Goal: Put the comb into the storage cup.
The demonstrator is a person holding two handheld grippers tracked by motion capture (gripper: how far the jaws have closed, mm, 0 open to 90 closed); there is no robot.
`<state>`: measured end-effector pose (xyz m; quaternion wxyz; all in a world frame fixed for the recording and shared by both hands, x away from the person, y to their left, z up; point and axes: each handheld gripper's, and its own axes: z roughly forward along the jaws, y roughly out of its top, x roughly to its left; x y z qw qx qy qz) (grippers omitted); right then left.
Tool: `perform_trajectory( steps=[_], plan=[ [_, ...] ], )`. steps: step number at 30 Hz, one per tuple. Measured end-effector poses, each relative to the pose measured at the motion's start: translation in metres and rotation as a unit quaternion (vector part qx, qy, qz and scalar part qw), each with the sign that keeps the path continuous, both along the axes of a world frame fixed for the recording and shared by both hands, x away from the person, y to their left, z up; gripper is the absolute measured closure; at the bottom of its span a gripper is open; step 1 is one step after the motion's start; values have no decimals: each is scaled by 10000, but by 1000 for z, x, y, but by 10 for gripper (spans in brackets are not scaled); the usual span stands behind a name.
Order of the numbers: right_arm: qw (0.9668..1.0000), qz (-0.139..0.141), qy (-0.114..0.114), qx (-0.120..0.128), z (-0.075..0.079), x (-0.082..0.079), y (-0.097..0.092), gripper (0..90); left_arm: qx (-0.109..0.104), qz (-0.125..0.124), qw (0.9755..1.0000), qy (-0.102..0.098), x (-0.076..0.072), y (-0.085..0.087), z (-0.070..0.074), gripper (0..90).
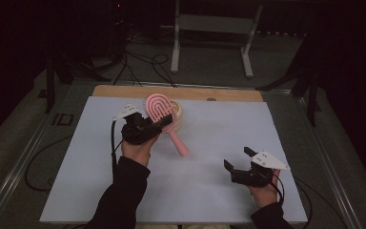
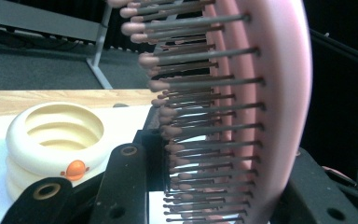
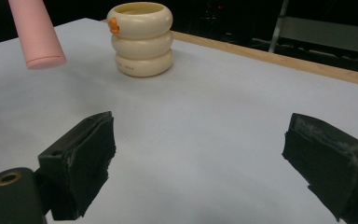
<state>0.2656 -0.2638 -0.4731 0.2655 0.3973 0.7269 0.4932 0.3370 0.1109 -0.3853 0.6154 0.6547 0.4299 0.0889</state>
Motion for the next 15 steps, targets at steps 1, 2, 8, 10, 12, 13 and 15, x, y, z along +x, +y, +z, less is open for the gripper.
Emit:
perform_trajectory(
  steps=[1,2,8,10,12,13,15],
  plan=[
    [10000,3,-11,-6,0,0,0,86,2,-2,10000,-10,1,1,0,636],
    [10000,-12,1,1,-1,0,-1,86,-8,1,10000,-15,1,1,0,637],
    [10000,-14,-4,-11,0,-1,-1,86,-50,9,10000,-35,3,5,1,636],
    [10000,-11,-2,-10,0,-1,-1,86,-49,15,10000,-35,3,5,1,636],
    [10000,2,9,-16,-1,-1,-1,86,-49,4,10000,-41,4,6,0,636],
    [10000,2,9,-16,-1,-1,-1,86,-49,4,10000,-41,4,6,0,636],
    [10000,21,7,-5,-1,-1,-1,86,-81,15,10000,-28,6,8,0,636]
  ],
)
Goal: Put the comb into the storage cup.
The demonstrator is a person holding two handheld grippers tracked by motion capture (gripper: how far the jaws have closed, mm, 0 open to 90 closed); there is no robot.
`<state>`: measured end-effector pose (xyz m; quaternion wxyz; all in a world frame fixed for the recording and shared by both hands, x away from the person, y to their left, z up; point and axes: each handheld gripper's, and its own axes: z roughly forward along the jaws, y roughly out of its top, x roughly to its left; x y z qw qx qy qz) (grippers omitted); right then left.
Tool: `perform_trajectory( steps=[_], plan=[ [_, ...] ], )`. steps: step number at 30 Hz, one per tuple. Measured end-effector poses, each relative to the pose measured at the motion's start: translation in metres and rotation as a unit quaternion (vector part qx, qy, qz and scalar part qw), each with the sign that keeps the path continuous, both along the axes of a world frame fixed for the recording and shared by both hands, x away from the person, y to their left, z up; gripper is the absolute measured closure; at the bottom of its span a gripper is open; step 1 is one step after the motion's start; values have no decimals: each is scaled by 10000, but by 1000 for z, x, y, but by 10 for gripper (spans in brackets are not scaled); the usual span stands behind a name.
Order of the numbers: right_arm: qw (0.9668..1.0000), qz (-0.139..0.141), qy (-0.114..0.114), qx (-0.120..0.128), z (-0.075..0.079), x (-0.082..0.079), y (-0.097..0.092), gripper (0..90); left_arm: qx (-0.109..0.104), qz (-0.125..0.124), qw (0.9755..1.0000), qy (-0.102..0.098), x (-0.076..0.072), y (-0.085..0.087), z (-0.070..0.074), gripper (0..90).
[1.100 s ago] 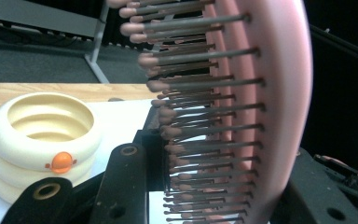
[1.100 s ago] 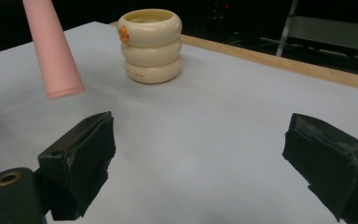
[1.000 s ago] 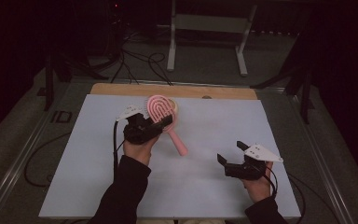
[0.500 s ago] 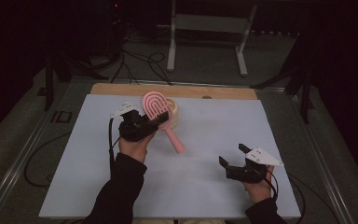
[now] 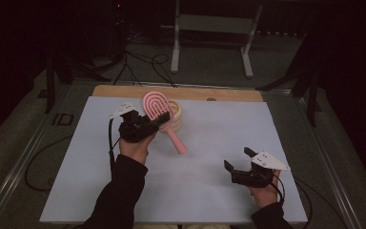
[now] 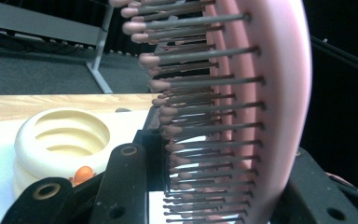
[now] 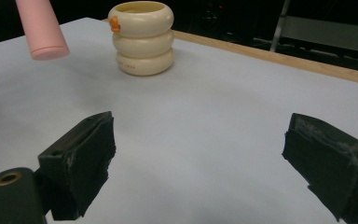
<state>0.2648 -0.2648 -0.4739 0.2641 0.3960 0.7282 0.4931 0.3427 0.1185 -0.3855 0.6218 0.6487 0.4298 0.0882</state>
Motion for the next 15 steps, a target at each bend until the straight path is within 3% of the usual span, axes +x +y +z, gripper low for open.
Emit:
perform_trajectory(
  steps=[15],
  plan=[
    [10000,10,63,-38,-1,0,0,88,30,94,10000,-9,5,7,1,636]
  ],
)
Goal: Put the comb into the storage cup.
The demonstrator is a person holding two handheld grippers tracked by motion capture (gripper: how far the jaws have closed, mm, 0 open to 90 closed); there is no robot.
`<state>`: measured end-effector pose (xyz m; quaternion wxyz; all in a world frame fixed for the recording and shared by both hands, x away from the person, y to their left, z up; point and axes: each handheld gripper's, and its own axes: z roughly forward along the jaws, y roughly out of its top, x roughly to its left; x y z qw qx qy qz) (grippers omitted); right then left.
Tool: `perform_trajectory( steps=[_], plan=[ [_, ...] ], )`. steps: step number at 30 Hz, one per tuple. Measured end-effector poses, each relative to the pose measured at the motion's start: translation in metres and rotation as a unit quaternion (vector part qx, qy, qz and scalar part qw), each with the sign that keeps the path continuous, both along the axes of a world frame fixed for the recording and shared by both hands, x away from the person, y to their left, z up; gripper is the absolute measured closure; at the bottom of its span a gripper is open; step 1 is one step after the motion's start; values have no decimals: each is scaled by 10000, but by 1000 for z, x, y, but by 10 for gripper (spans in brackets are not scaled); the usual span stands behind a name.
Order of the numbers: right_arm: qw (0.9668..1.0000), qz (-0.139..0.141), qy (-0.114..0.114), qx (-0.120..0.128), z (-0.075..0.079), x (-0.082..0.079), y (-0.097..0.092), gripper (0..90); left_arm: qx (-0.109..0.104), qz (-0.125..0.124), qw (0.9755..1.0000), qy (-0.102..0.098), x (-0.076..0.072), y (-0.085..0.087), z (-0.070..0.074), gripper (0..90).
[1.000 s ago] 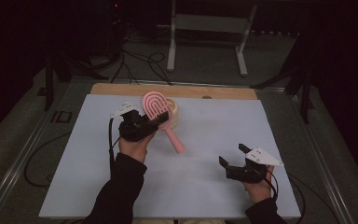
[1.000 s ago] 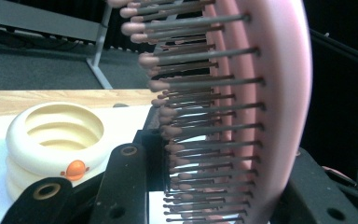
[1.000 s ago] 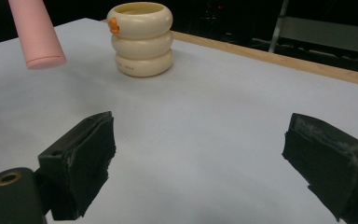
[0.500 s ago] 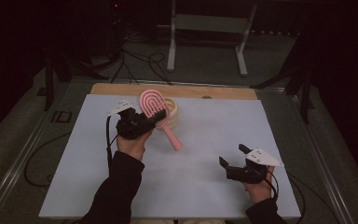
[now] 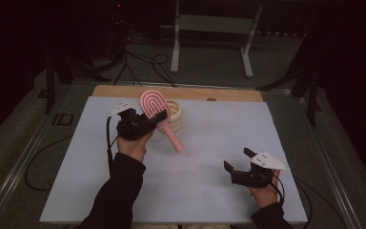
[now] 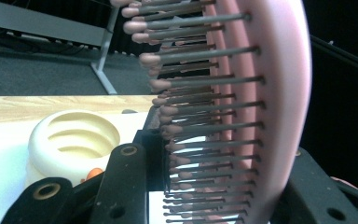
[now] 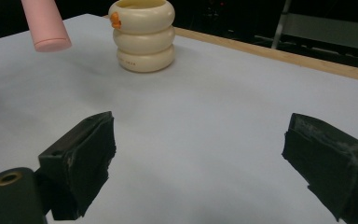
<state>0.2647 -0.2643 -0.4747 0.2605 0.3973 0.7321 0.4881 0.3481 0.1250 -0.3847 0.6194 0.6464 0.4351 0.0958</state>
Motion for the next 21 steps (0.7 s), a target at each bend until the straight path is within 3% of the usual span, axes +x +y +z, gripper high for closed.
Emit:
perform_trajectory(
  steps=[21],
  plan=[
    [10000,15,32,-9,-1,0,0,88,45,143,9999,-55,8,4,6,636]
  ],
)
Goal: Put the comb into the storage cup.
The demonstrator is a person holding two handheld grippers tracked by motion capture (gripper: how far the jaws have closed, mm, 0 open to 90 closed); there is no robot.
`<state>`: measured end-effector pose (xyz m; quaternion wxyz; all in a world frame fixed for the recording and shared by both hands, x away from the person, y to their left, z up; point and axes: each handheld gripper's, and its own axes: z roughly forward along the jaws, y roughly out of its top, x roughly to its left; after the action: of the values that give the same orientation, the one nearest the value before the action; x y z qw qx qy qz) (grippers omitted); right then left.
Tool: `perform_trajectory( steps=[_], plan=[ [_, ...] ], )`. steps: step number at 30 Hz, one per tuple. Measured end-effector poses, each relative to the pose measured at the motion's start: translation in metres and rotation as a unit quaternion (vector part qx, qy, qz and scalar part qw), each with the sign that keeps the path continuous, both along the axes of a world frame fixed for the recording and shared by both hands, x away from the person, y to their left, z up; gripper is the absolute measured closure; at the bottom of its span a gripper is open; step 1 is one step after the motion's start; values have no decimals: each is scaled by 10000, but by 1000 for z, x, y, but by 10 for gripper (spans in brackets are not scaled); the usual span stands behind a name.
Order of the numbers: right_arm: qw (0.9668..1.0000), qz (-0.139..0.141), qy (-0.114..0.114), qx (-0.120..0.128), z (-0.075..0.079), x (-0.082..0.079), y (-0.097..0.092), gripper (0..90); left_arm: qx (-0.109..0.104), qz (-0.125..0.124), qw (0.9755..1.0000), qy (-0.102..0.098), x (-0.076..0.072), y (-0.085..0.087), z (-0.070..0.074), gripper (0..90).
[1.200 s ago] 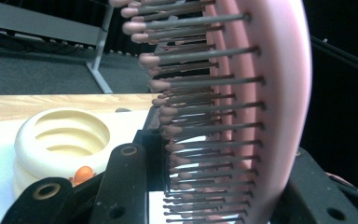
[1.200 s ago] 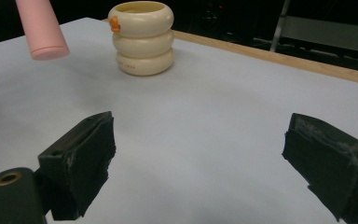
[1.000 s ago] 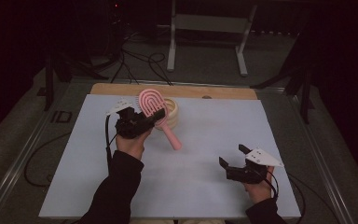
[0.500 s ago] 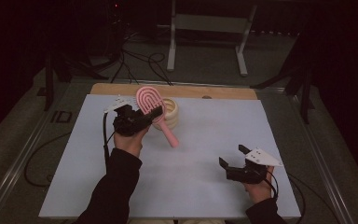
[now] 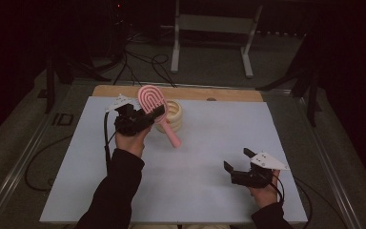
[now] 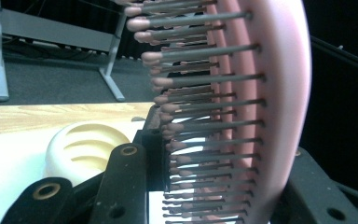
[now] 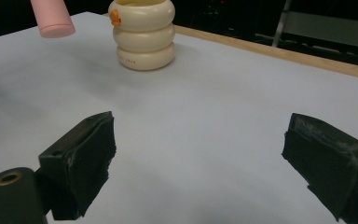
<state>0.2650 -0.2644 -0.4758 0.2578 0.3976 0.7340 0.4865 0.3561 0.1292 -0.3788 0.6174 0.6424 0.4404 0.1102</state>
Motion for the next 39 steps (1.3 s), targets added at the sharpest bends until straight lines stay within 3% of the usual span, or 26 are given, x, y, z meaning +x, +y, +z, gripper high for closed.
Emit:
perform_trajectory(
  steps=[39],
  plan=[
    [10000,13,14,2,-1,0,0,89,114,135,9998,-55,17,1,6,636]
  ],
)
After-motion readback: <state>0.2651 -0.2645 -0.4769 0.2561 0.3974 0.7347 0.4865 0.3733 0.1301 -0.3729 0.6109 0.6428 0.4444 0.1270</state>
